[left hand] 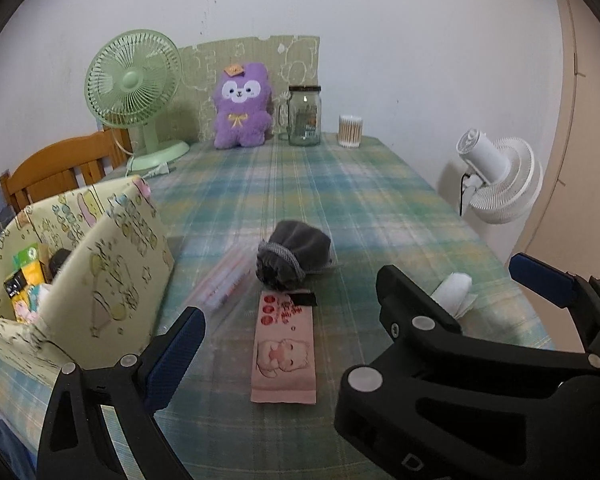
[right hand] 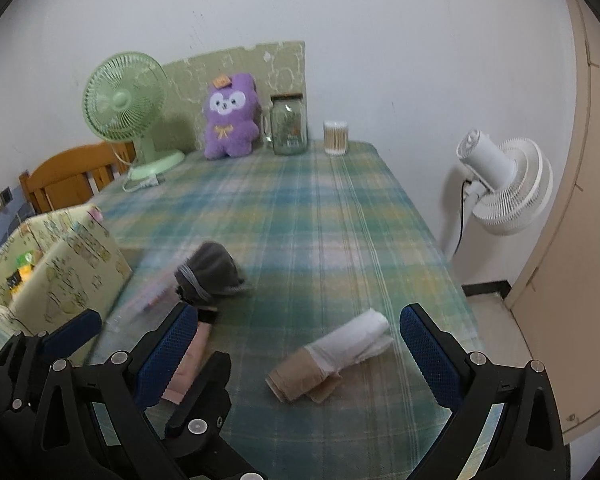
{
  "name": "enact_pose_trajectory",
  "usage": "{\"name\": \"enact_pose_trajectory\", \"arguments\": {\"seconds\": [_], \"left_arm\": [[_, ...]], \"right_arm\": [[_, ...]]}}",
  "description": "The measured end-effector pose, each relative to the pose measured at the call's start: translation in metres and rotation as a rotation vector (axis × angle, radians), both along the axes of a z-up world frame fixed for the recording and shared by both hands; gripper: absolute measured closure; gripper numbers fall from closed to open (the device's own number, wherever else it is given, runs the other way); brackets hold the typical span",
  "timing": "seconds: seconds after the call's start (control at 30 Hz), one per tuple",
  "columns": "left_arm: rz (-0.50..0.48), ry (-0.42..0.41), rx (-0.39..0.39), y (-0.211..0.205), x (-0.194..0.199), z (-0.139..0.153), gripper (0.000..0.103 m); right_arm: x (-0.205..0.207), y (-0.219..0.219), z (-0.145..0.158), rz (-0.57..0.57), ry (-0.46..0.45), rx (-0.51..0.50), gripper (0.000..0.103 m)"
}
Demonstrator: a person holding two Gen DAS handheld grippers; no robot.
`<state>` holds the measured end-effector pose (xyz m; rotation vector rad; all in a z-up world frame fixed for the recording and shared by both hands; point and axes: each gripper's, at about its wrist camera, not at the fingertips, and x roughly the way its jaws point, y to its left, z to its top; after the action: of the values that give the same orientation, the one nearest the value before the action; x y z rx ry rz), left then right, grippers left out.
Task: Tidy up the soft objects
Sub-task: 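Withdraw both tools from the storage box toward the remaining items on the table, then grasp the pink tissue pack with the left tool while the right tool grasps the white-and-beige rolled cloth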
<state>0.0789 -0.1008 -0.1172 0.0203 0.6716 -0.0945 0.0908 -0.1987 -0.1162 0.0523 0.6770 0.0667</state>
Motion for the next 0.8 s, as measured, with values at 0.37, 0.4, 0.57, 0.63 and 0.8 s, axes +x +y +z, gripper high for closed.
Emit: {"name": "enact_pose_trajectory", "arguments": {"seconds": [0.37, 0.4, 0.57, 0.63, 0.8], "left_arm": [[0.005, 0.104, 0.010, -0.001, 0.020, -0.027, 0.012], [0.007, 0.115, 0.007, 0.000, 0.021, -0.029, 0.013], [0.019, 0.146, -0.003, 0.001, 0.026, -0.033, 0.017], [0.017, 0.157, -0.005, 0.000, 0.028, -0.034, 0.018], [0.013, 0.166, 0.001, -0.001, 0.031, -0.035, 0.023]], "right_arm": [[0.023, -0.002, -0.033, -0.022, 0.128, -0.009, 0.017], [0.024, -0.001, -0.035, -0.019, 0.133, -0.009, 0.017], [0.031, -0.001, -0.040, -0.009, 0.149, 0.002, 0.017], [0.033, -0.001, -0.041, -0.010, 0.155, 0.008, 0.017], [0.036, -0.001, -0.044, -0.007, 0.166, 0.011, 0.017]]}}
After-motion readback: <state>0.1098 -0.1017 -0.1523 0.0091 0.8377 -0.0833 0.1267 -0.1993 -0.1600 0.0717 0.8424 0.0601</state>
